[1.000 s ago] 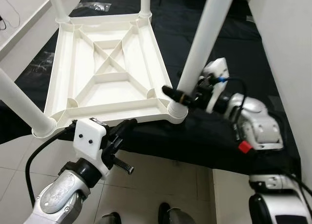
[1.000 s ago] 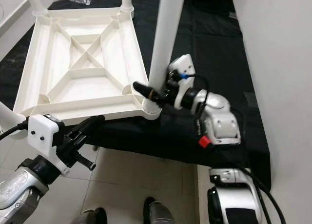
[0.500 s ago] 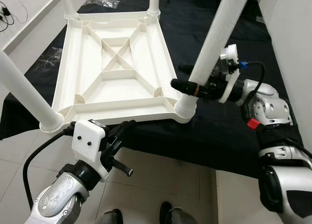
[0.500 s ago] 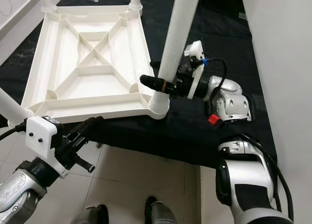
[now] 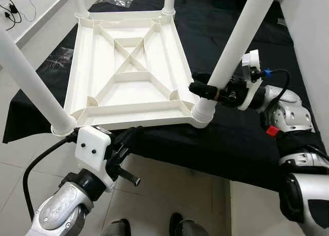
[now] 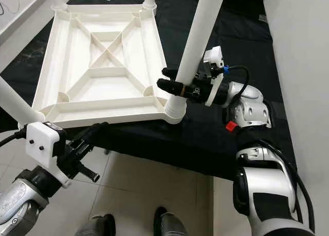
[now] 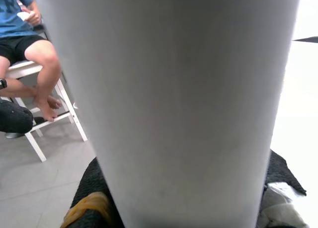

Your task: Building children table

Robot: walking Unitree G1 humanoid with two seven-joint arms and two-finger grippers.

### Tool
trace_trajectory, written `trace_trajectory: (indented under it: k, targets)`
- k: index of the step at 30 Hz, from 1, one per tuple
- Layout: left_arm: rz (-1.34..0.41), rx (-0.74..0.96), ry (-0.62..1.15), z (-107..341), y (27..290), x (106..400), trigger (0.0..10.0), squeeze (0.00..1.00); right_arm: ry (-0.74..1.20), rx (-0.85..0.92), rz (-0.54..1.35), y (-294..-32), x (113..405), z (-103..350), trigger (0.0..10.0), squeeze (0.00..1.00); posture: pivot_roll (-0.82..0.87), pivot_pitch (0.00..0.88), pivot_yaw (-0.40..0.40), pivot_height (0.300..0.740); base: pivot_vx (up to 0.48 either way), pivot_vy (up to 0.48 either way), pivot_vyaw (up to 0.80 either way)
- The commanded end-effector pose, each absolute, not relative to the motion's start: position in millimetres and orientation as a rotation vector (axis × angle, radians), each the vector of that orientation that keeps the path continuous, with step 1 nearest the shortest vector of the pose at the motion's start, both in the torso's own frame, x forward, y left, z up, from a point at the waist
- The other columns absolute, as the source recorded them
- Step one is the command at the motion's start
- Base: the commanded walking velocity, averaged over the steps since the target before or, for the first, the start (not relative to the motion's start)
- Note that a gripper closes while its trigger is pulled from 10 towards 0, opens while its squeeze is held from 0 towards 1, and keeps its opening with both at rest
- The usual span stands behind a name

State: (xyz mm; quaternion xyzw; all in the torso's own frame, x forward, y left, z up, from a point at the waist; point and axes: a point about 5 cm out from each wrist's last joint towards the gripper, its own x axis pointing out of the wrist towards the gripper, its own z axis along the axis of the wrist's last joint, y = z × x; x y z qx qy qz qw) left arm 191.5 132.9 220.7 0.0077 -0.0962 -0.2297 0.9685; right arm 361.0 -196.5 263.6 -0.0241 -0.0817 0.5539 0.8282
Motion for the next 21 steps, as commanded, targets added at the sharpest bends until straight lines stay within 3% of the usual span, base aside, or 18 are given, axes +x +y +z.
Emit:
trace_trajectory:
  k: [1,2,3,4,5,8,9,10,11,15,16,19,20,21]
  targets:
    - [-0.471,0.014,-0.174,217.7,133.1,190.1,10.0,0.00,-0.118,0.005,1.138,-203.4,357.5,243.8,0.0,0.00,0.09,0.285,-0.084,0.740,0.000,0.000,0.00]
    - [-0.471,0.014,-0.174,217.7,133.1,190.1,10.0,0.00,-0.118,0.005,1.138,-203.4,357.5,243.8,0.0,0.00,0.09,0.285,-0.084,0.740,0.000,0.000,0.00]
    - [-0.476,0.013,-0.174,217.2,132.6,190.4,10.0,0.00,-0.050,-0.006,0.921,-189.1,360.6,220.2,0.0,0.00,0.08,0.283,-0.096,0.740,0.000,0.000,0.00]
    - [-0.476,0.013,-0.174,217.2,132.6,190.4,10.0,0.00,-0.050,-0.006,0.921,-189.1,360.6,220.2,0.0,0.00,0.08,0.283,-0.096,0.740,0.000,0.000,0.00]
    - [-0.479,0.013,-0.177,217.2,132.4,191.8,10.0,0.00,0.058,0.012,0.632,-166.5,348.3,186.5,0.0,0.00,0.06,0.290,-0.098,0.740,0.000,0.000,0.00]
    - [-0.479,0.013,-0.177,217.2,132.4,191.8,10.0,0.00,0.058,0.012,0.632,-166.5,348.3,186.5,0.0,0.00,0.06,0.290,-0.098,0.740,0.000,0.000,0.00]
    - [-0.480,0.016,-0.184,218.3,132.2,194.1,10.0,0.00,0.120,-0.050,0.463,-142.6,325.2,165.7,0.0,0.00,0.08,0.283,-0.087,0.740,0.000,0.000,0.00]
    - [-0.480,0.016,-0.184,218.3,132.2,194.1,10.0,0.00,0.120,-0.050,0.463,-142.6,325.2,165.7,0.0,0.00,0.08,0.283,-0.087,0.740,0.000,0.000,0.00]
    - [-0.477,0.006,-0.192,219.4,131.8,196.0,10.0,0.00,0.151,-0.079,0.366,-125.4,307.1,156.3,0.0,0.00,0.07,0.275,-0.076,0.740,0.000,0.000,0.00]
    - [-0.480,0.006,-0.202,220.7,131.3,198.3,10.0,0.00,0.114,-0.115,0.415,-105.7,308.0,166.4,0.0,0.00,0.06,0.260,-0.086,0.740,0.000,0.000,0.00]
    - [-0.475,0.005,-0.204,220.5,132.6,199.1,10.0,0.00,0.082,-0.092,0.498,-95.9,315.5,176.1,3.7,0.00,0.06,0.262,-0.090,0.740,0.000,0.000,0.00]
    - [-0.470,0.006,-0.204,220.3,133.6,199.6,10.0,0.00,0.058,-0.075,0.555,-89.8,319.9,183.1,3.7,0.00,0.06,0.262,-0.090,0.740,0.000,0.000,0.00]
    - [-0.470,0.004,-0.204,220.0,133.0,199.4,10.0,0.00,0.003,0.003,0.641,-83.2,323.0,195.5,10.0,0.00,0.06,0.264,-0.086,0.740,0.000,0.000,0.00]
    - [-0.470,0.004,-0.204,220.0,133.0,199.4,10.0,0.00,0.003,0.003,0.641,-83.2,323.0,195.5,10.0,0.00,0.06,0.264,-0.086,0.740,0.000,0.000,0.00]
